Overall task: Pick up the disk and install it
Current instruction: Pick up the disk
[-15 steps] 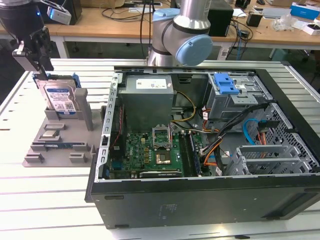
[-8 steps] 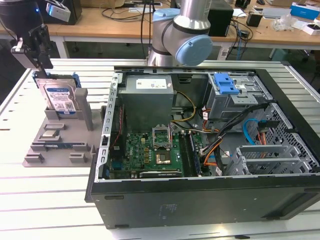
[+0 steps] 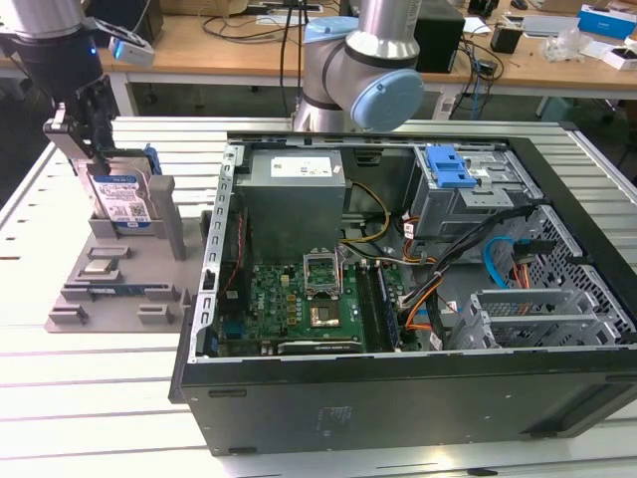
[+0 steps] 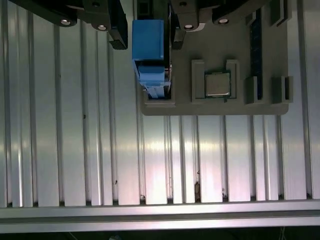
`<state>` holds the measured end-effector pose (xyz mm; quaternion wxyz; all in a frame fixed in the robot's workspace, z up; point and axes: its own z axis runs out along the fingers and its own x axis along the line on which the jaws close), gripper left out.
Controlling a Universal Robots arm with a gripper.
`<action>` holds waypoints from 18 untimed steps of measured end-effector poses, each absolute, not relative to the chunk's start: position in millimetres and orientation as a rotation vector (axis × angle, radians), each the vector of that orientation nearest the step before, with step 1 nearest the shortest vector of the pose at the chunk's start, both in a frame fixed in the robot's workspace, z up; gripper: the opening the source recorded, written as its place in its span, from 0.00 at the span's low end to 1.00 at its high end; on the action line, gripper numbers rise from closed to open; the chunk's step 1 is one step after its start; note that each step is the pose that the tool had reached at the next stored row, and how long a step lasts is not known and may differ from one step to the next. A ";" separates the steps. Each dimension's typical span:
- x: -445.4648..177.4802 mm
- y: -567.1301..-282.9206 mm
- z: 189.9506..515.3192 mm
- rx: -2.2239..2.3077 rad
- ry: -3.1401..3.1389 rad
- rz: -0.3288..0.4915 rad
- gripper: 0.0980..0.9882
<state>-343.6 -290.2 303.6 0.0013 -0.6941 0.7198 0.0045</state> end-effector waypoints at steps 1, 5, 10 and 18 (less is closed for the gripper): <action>-343.5 -290.2 303.3 -2.179 2.260 0.014 0.43; -342.1 -290.2 302.1 -2.179 2.260 0.014 0.43; -341.9 -290.2 295.4 -2.180 2.260 0.012 0.43; -341.9 -290.2 284.3 -2.181 2.262 0.008 0.43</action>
